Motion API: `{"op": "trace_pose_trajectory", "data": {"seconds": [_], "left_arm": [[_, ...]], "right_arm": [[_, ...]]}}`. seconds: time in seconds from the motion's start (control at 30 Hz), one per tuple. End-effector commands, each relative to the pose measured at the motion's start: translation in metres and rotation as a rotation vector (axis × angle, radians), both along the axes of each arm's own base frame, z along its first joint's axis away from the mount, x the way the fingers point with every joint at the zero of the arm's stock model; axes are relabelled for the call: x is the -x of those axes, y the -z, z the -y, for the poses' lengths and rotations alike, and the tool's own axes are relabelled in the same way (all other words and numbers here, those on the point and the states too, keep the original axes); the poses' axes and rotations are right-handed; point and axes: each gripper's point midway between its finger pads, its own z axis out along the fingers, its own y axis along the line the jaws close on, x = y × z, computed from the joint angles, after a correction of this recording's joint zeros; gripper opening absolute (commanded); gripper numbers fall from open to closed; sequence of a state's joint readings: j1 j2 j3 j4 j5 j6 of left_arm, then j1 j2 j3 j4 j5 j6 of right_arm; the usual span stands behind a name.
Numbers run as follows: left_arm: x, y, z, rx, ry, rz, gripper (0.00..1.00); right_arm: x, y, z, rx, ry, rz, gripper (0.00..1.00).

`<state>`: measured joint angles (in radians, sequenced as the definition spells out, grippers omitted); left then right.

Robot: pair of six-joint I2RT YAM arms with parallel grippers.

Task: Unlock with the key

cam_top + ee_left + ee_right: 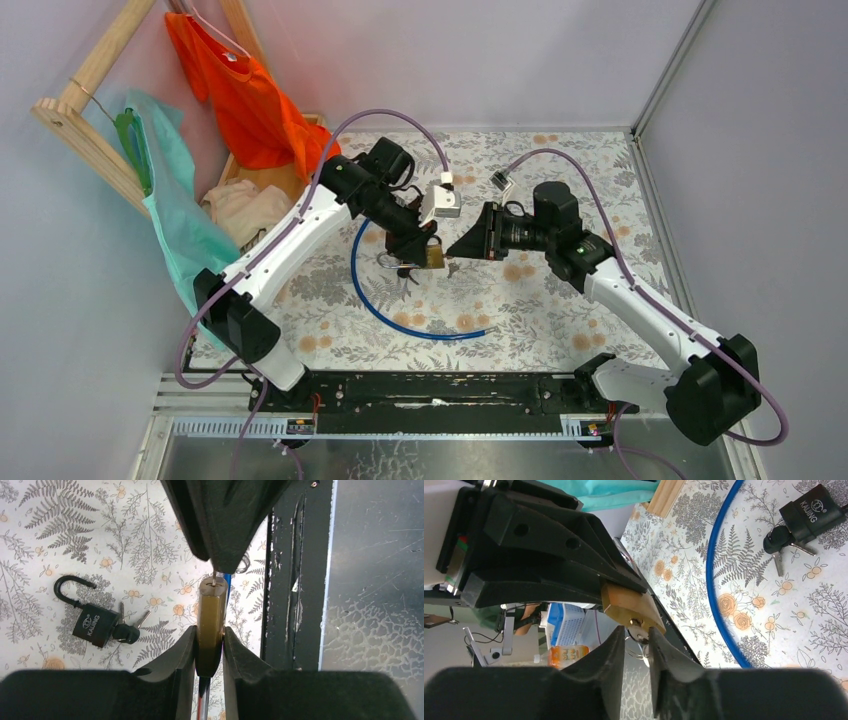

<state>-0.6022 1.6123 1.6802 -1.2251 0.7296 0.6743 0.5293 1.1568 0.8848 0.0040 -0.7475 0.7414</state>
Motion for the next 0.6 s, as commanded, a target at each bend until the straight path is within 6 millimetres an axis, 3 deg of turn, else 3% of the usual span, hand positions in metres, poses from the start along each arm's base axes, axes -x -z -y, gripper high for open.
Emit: {"op": "trace_pose_trajectory", "data": {"seconds": [0.0, 0.1, 0.2, 0.3, 0.57], "left_arm": [[-0.026, -0.012, -0.003, 0.024, -0.055, 0.114, 0.0], [-0.014, -0.014, -0.002, 0.037, -0.021, 0.051, 0.0], [0.007, -0.02, 0.005, 0.083, 0.035, -0.07, 0.0], [0.025, -0.025, 0.009, 0.136, 0.105, -0.168, 0.0], [0.044, -0.043, 0.013, 0.227, 0.169, -0.225, 0.0]], "right_arm": [[0.023, -0.031, -0.001, -0.071, -0.108, 0.026, 0.44], [0.022, -0.042, 0.001, -0.074, -0.113, 0.123, 0.61], [0.013, -0.057, 0.014, -0.02, -0.055, 0.441, 0.79], [0.014, -0.074, 0.018, -0.049, -0.057, 0.692, 0.9], [0.028, -0.057, -0.001, -0.047, -0.265, 0.734, 0.88]]}}
